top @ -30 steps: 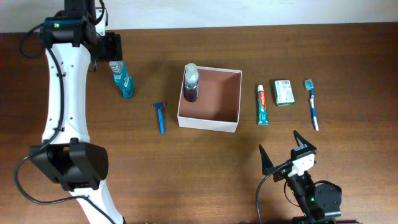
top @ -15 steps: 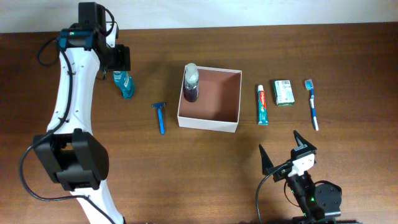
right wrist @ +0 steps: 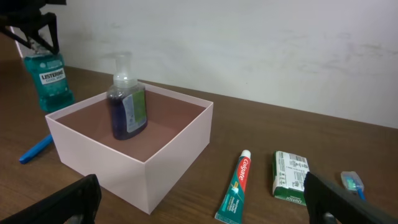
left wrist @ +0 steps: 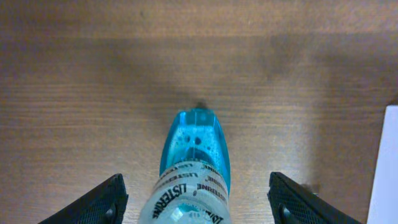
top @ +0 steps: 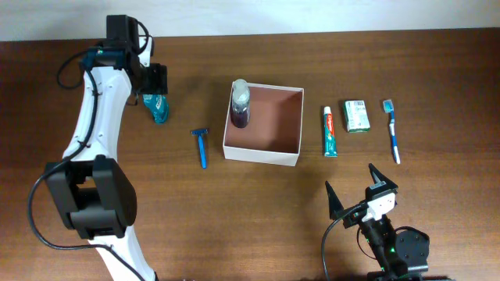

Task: Pack container
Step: 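Lower the left gripper and grasp the Listerine bottle cap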

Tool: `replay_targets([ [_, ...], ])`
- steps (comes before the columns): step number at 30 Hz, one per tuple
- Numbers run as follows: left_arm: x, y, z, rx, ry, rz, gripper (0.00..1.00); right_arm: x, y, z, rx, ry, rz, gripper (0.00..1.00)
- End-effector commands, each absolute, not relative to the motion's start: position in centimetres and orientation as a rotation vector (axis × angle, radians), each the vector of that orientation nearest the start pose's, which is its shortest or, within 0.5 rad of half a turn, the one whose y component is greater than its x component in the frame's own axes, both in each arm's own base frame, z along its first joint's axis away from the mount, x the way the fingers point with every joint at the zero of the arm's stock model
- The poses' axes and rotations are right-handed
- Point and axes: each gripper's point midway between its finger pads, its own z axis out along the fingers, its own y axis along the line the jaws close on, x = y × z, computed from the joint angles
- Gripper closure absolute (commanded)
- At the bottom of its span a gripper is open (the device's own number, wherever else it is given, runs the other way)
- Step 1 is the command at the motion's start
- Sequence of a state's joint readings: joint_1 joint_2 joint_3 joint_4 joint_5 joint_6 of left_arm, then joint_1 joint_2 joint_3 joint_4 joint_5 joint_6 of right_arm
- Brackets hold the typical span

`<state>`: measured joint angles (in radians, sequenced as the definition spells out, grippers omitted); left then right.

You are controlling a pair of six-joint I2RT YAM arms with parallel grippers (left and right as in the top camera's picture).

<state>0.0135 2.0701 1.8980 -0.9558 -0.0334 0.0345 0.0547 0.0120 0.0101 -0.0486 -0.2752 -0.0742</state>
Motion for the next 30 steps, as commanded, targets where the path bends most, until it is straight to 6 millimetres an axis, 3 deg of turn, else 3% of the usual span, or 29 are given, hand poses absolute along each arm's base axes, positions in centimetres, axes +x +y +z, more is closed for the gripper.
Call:
replay_targets([
  [1,50.1,1.3,13.7,0.043,2.706,0.056,0.26,23.7,5.9,16.2,-0.305,1.596,0.216,0.01],
  [10,50.1,1.2,10.1,0.047,2.783,0.052,0.26,23.7,5.9,16.2,-0.305,1.596,0.216,0.01],
  [19,50.3,1.3,10.1,0.046,2.776,0.054,0.27,23.7,5.9,16.3,-0.305,1.596,0.216,0.02],
  [23,50.6,1.2,10.2,0.045,2.761,0.053,0.39,23.7,5.9,16.2,-0.305,1.596,0.216,0.01],
  [28,50.8,1.2,10.3,0.045,2.755,0.054,0.39,23.7,5.9,16.2,-0.305,1.596,0.216,0.01],
  [30,50.8,1.2,10.3,0.045,2.756,0.054,0.47,23.7,5.9,16.2,-0.305,1.596,0.216,0.02],
])
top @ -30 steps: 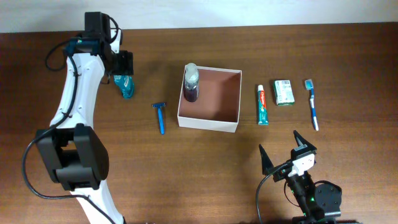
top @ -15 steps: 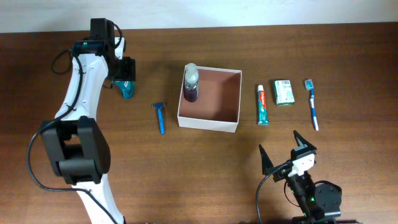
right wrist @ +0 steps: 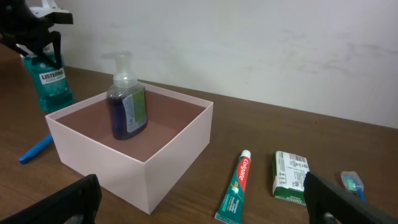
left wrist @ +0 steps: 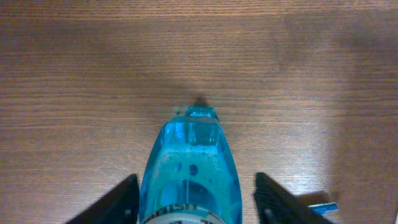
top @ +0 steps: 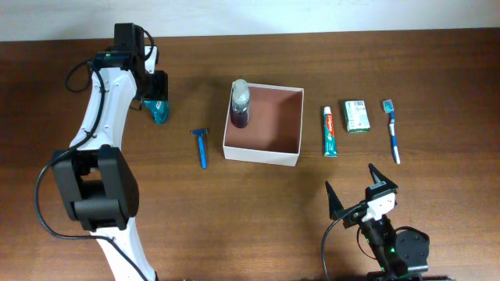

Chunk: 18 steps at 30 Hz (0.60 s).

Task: Pack container
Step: 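Lower the left gripper and grasp the Listerine bottle cap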

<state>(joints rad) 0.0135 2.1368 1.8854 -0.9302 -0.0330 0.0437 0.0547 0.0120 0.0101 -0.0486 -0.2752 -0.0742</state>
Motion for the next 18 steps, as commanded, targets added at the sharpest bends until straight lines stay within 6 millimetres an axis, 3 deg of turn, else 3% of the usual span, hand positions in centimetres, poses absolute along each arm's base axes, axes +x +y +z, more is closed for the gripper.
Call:
replay_targets([
  [1,50.7,1.2,10.3,0.045,2.756,0.054,0.50,23.7,5.9,16.2,-0.305,1.596,0.216,0.01],
  [7,50.6,1.2,10.3,0.045,2.763,0.054,0.67,23.7,5.9,16.2,-0.305,1.596,0.216,0.01],
  [12,50.7,1.2,10.5,0.045,2.759,0.053,0.69,23.7,5.9,16.2,-0.305,1.596,0.216,0.01],
  [18,51.5,1.2,13.4,0.044,2.717,0.053,0.75,23.7,5.9,16.2,-0.305,1.596,0.216,0.01],
])
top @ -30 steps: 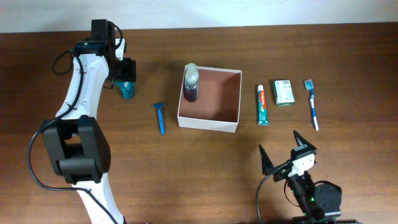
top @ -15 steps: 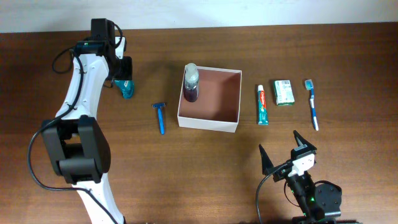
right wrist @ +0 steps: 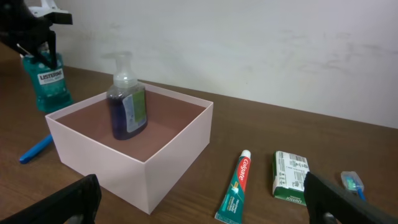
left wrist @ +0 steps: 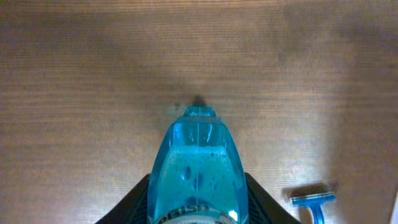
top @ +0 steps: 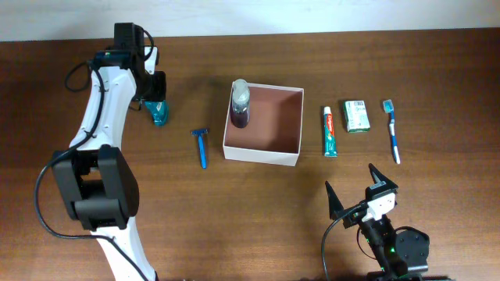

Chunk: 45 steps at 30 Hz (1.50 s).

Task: Pack container
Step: 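Lower the left gripper and grasp the Listerine bottle cap, then lift the Listerine bottle and carry it over the pink box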

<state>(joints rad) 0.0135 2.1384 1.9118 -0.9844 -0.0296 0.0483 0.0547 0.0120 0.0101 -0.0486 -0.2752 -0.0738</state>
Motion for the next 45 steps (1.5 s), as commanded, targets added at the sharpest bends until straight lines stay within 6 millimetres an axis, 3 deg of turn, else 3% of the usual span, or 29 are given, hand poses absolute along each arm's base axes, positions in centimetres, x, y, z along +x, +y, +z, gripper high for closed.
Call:
replay_targets([
  [1,51.6,1.2,14.0,0.045,2.709,0.051,0.74,23.7,5.9,16.2,-0.305,1.596,0.216,0.01],
  [6,52.1,0.5,17.5,0.061,2.661,0.046,0.74,23.7,5.9,16.2,-0.305,1.596,0.216,0.01],
  [11,52.5,-2.4,22.2,0.128,2.573,0.027,0.74,23.7,5.9,16.2,-0.305,1.596,0.216,0.01],
  [15,52.2,-6.6,27.3,0.220,2.463,-0.009,0.74,23.7,5.9,16.2,-0.305,1.596,0.216,0.01],
  [20,50.4,-13.3,32.9,0.362,2.325,-0.079,0.74,23.7,5.9,16.2,-0.305,1.596,0.216,0.01],
  [24,48.0,-18.8,35.8,0.480,2.236,-0.147,0.75,23.7,5.9,16.3,-0.305,1.596,0.216,0.01],
  [29,45.3,-24.3,36.1,0.593,2.207,-0.219,0.74,23.7,5.9,16.2,-0.305,1.596,0.216,0.01],
  [34,43.4,-27.6,35.7,0.653,2.209,-0.271,0.74,23.7,5.9,16.2,-0.305,1.596,0.216,0.01],
  [39,42.6,-28.9,34.4,0.664,2.244,-0.291,0.74,23.7,5.9,16.3,-0.305,1.596,0.216,0.01],
  [45,42.9,-29.1,30.1,0.633,2.355,-0.283,0.74,23.7,5.9,16.2,-0.305,1.596,0.216,0.01],
])
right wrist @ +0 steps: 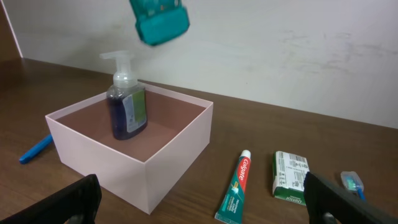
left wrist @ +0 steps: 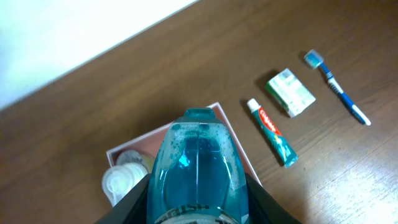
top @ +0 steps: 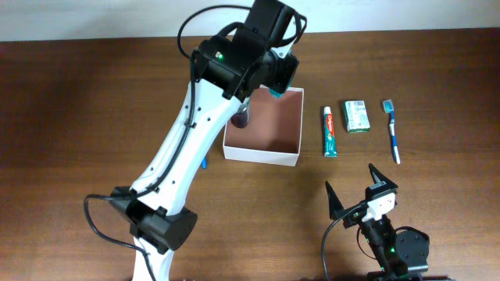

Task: Pack container
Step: 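Lift the Listerine bottle and carry it over the pink box, then lower the Listerine bottle beside the soap bottle and release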

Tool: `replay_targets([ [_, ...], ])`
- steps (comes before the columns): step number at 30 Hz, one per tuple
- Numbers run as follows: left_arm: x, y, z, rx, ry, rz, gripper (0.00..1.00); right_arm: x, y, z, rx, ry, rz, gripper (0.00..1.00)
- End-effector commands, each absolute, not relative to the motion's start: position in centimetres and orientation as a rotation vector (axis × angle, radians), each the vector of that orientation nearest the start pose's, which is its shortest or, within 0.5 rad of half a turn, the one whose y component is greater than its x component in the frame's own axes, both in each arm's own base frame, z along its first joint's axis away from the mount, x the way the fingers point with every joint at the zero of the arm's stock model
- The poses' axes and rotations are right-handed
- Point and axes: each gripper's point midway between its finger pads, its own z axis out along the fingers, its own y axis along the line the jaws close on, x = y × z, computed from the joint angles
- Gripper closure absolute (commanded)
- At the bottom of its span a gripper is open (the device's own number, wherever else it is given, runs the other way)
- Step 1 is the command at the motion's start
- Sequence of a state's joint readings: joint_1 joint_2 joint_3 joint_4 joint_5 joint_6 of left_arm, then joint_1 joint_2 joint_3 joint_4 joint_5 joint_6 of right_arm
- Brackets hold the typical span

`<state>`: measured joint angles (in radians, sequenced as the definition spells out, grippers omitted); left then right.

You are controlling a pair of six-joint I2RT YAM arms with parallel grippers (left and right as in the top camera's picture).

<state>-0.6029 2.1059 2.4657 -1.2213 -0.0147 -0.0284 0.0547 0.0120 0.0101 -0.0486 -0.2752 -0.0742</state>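
My left gripper [top: 280, 75] is shut on a blue mouthwash bottle [left wrist: 198, 167] and holds it in the air over the far right part of the pink-walled box [top: 301, 125]. The bottle's base [right wrist: 159, 18] shows high above the box in the right wrist view. A purple soap pump bottle [right wrist: 127, 106] stands upright in the box's far left corner. My right gripper [top: 358, 192] is open low at the table's front right, with nothing between its fingers.
Right of the box lie a toothpaste tube [top: 330, 131], a green soap carton [top: 356, 115] and a blue toothbrush [top: 392, 130]. Left of the box a blue razor [right wrist: 34, 149] lies on the table, mostly hidden under my left arm in the overhead view.
The left gripper was shut on the mouthwash bottle standing on the table at the far left. Now it holds the bottle in the air over the box. The right arm has not moved.
The left gripper's jaws stood wide open on either side of the mouthwash bottle at the far left. Then they were closer in, then shut on it. Now the bottle is off the table and over the box beside the soap bottle.
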Motion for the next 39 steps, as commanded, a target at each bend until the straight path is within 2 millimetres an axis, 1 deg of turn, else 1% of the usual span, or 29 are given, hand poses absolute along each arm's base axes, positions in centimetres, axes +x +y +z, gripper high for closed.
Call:
replay_targets([
  [1,42.9,-29.1,29.3,0.629,2.372,-0.280,0.74,23.7,5.9,16.2,-0.305,1.596,0.216,0.01],
  [6,43.3,-29.1,26.5,0.615,2.423,-0.262,0.74,23.7,5.9,16.3,-0.305,1.596,0.216,0.01],
  [13,44.5,-28.9,24.0,0.598,2.435,-0.251,0.73,23.7,5.9,16.2,-0.305,1.596,0.216,0.01],
  [16,45.1,-28.2,23.1,0.577,2.445,-0.230,0.73,23.7,5.9,16.2,-0.305,1.596,0.216,0.01],
  [19,45.8,-26.9,22.2,0.548,2.465,-0.195,0.73,23.7,5.9,16.2,-0.305,1.596,0.216,0.01],
  [23,46.2,-26.0,21.7,0.527,2.480,-0.185,0.73,23.7,5.9,16.2,-0.305,1.596,0.216,0.01],
  [28,46.3,-26.0,21.5,0.526,2.483,-0.187,0.73,23.7,5.9,16.3,-0.305,1.596,0.216,0.01],
  [37,46.6,-26.4,19.1,0.542,2.529,-0.180,0.73,23.7,5.9,16.3,-0.305,1.596,0.216,0.01],
  [39,46.6,-26.4,18.9,0.543,2.533,-0.179,0.73,23.7,5.9,16.2,-0.305,1.596,0.216,0.01],
])
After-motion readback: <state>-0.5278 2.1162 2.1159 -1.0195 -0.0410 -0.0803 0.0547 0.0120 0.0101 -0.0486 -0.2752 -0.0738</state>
